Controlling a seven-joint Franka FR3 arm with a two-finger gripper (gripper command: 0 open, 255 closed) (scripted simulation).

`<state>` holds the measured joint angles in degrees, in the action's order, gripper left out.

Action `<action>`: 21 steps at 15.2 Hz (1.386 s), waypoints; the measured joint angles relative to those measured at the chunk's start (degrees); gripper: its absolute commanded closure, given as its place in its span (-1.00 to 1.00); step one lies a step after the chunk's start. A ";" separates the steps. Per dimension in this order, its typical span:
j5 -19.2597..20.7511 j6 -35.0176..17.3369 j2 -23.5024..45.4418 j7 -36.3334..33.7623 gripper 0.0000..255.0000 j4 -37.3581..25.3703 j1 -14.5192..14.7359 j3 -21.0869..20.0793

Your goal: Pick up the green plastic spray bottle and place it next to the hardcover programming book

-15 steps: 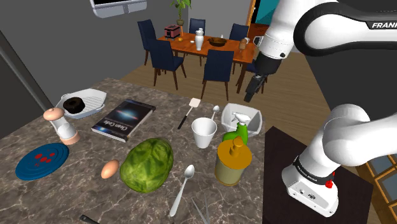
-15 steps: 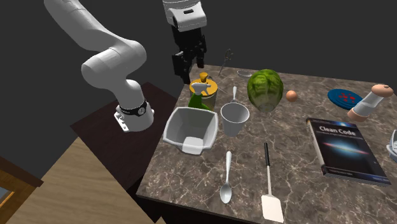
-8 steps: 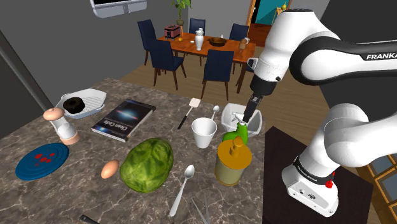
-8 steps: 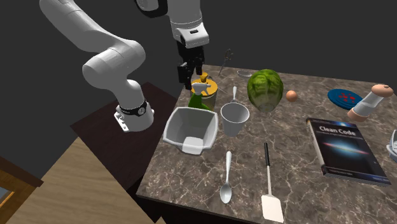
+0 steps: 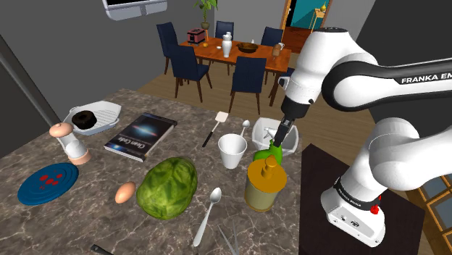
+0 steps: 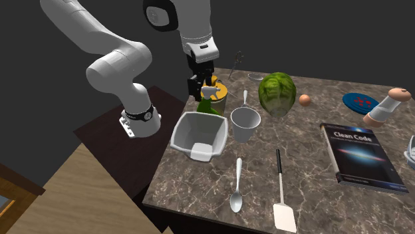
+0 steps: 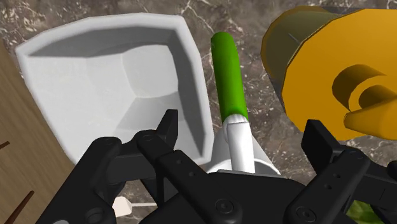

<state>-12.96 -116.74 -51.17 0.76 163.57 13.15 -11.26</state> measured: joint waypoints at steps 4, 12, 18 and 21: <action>-0.02 -0.17 0.08 0.02 -1.00 0.07 0.00 -0.02; -0.02 -0.17 0.08 0.02 1.00 0.06 0.00 -0.02; 0.32 1.53 -0.26 -0.06 1.00 -1.30 -0.18 0.25; 0.79 4.31 -1.24 -0.20 1.00 -3.11 -0.36 0.68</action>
<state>-12.17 -112.43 -52.41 0.56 160.45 12.79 -10.58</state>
